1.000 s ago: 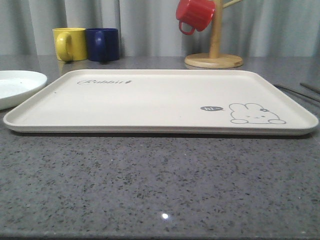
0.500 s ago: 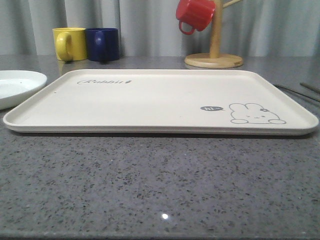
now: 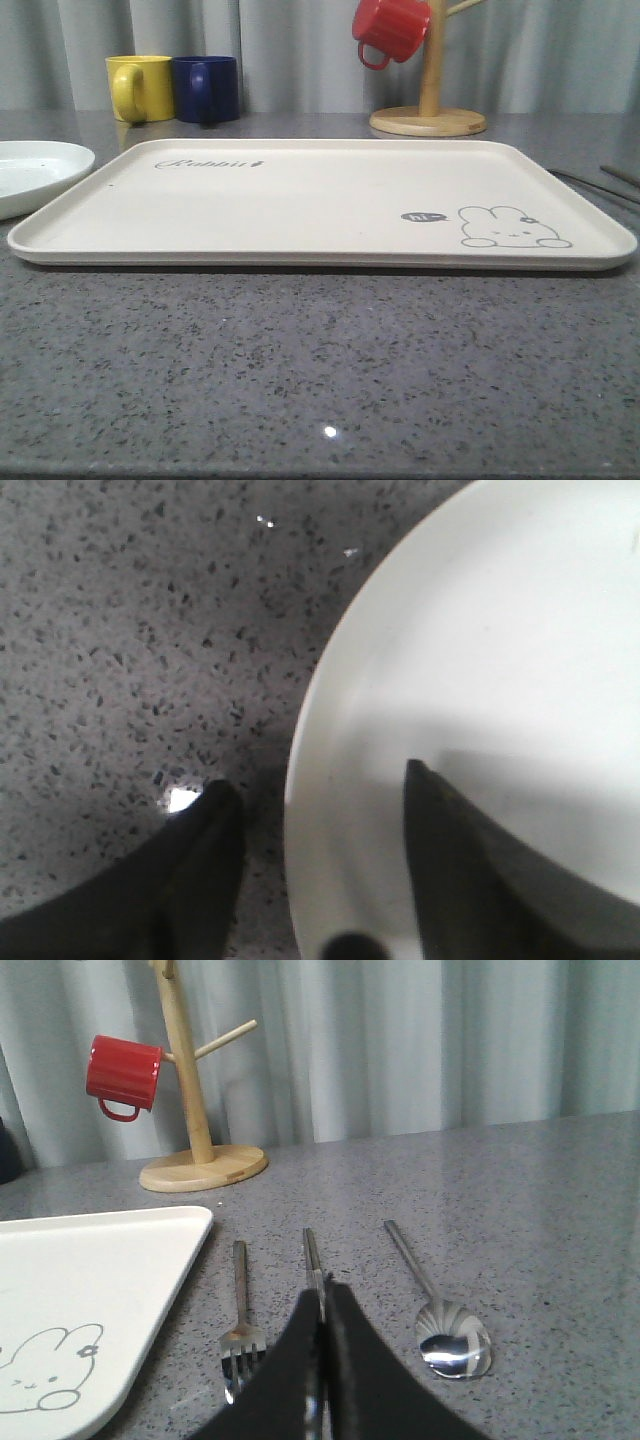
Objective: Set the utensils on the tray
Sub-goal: 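Grip the white plate rim with the left gripper and lift it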
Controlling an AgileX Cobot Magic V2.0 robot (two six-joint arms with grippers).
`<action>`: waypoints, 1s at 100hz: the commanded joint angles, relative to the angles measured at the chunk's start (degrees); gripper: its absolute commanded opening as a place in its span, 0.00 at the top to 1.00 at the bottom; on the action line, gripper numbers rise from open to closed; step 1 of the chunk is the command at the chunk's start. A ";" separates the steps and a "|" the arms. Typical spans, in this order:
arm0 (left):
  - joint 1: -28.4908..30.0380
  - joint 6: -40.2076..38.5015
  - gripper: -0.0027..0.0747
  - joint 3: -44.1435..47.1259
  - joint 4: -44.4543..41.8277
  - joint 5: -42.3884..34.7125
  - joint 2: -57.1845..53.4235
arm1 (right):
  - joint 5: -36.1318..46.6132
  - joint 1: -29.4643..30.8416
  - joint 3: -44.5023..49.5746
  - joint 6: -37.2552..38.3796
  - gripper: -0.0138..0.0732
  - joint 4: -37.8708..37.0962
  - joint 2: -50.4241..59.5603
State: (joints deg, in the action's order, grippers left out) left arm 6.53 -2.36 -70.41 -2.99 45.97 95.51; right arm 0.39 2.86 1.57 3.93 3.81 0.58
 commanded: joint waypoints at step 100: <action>6.97 21.06 0.99 -8.20 29.16 8.48 -16.94 | 4.80 0.24 -1.04 -0.44 0.92 -0.60 1.27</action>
State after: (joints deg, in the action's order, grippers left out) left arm 14.91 16.69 -76.73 20.56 56.06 80.72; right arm 0.39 2.86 1.57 3.93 3.81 0.58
